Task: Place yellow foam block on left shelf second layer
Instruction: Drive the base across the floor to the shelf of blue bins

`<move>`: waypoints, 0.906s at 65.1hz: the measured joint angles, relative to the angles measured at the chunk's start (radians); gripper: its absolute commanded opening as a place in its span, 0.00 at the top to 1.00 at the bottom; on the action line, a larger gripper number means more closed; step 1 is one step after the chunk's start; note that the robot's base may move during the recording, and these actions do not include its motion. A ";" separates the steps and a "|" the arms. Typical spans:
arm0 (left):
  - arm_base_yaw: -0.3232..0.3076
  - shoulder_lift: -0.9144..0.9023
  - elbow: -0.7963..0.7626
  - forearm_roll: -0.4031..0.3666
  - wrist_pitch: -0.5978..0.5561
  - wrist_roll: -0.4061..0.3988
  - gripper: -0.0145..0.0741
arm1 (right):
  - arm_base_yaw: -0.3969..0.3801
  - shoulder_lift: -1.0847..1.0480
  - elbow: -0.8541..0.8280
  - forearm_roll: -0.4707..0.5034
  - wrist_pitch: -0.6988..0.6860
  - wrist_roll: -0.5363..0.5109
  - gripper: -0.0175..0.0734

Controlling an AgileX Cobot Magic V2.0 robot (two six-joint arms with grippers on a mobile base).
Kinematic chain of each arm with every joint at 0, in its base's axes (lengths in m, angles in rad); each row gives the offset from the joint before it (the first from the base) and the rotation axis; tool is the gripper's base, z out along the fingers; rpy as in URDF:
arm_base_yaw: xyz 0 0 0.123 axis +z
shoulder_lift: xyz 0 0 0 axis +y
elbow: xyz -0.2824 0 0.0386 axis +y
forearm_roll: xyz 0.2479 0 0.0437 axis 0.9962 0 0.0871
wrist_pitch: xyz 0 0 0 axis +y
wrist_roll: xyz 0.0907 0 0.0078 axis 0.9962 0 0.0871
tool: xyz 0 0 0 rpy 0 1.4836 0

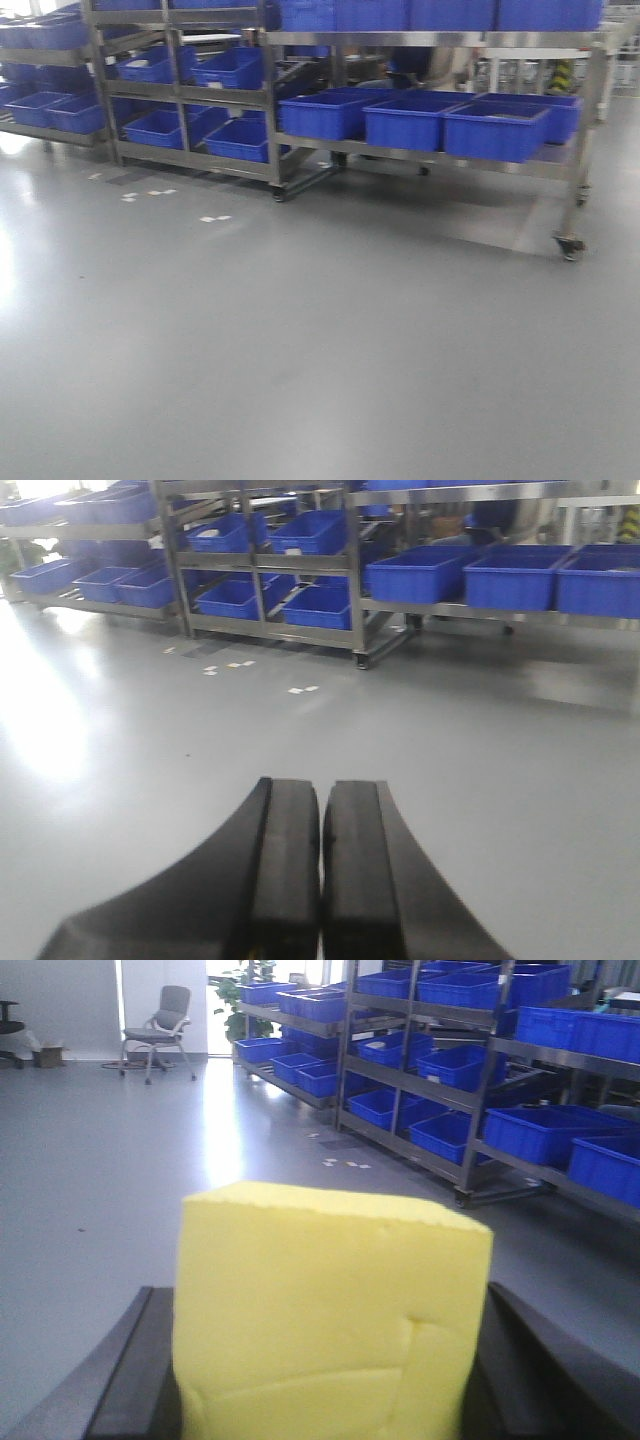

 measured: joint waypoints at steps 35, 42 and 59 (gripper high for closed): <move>0.000 0.000 0.000 0.000 0.000 0.000 0.68 | 0.000 0.000 0.000 0.000 0.000 0.000 0.49; 0.000 0.000 0.000 0.000 0.000 0.000 0.68 | 0.000 0.000 0.000 0.000 0.000 0.000 0.49; 0.000 0.000 0.000 0.000 0.000 0.000 0.68 | 0.000 0.000 0.000 0.000 0.000 0.000 0.49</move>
